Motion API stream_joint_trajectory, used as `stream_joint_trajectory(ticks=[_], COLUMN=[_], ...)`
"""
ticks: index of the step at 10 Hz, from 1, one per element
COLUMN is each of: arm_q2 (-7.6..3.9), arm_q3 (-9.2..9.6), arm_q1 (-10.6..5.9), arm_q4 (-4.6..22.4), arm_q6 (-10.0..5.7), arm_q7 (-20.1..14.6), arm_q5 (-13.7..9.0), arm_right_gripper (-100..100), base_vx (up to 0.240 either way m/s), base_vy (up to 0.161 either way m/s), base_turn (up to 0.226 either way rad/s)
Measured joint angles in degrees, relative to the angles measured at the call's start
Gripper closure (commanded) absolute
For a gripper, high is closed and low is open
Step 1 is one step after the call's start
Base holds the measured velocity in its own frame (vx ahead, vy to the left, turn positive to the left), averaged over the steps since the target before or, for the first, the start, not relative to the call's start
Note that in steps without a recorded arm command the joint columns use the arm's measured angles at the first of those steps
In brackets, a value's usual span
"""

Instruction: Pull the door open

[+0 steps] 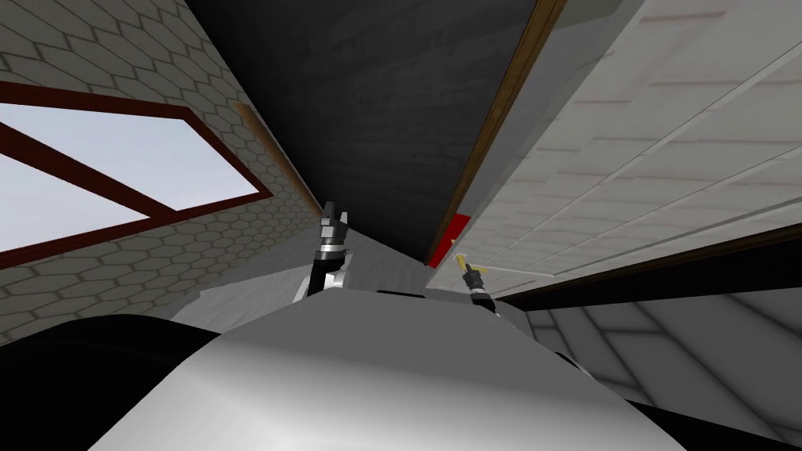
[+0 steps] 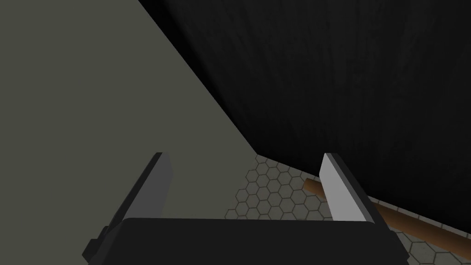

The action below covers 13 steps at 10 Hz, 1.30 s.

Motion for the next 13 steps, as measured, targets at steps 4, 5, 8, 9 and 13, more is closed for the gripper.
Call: stream_joint_trajectory(ticks=[4, 5, 8, 9, 13], arm_q2=[-1.33, -1.69, -2.11, -2.30, -3.20], arm_q3=[1.66, 2.01, 2.20, 2.30, 2.86], arm_q1=[2.93, 3.22, 4.08, 3.62, 4.92], arm_q4=[-1.82, -1.56, -2.23, -0.60, 0.59], arm_q6=[-1.96, -2.93, -3.49, -4.77, -7.56], arm_q7=[-1.93, -2.37, -2.83, -2.99, -3.89], arm_q5=[1.07, 1.29, 1.36, 1.41, 1.67], arm_right_gripper=[100, 100, 100, 100, 100], base_vx=[-0.135, -0.063, -0.167, -0.200, -0.224], base_vy=[-0.056, -0.027, -0.065, -0.079, -0.090], base_turn=[0.073, 0.027, 0.178, 0.194, 0.167])
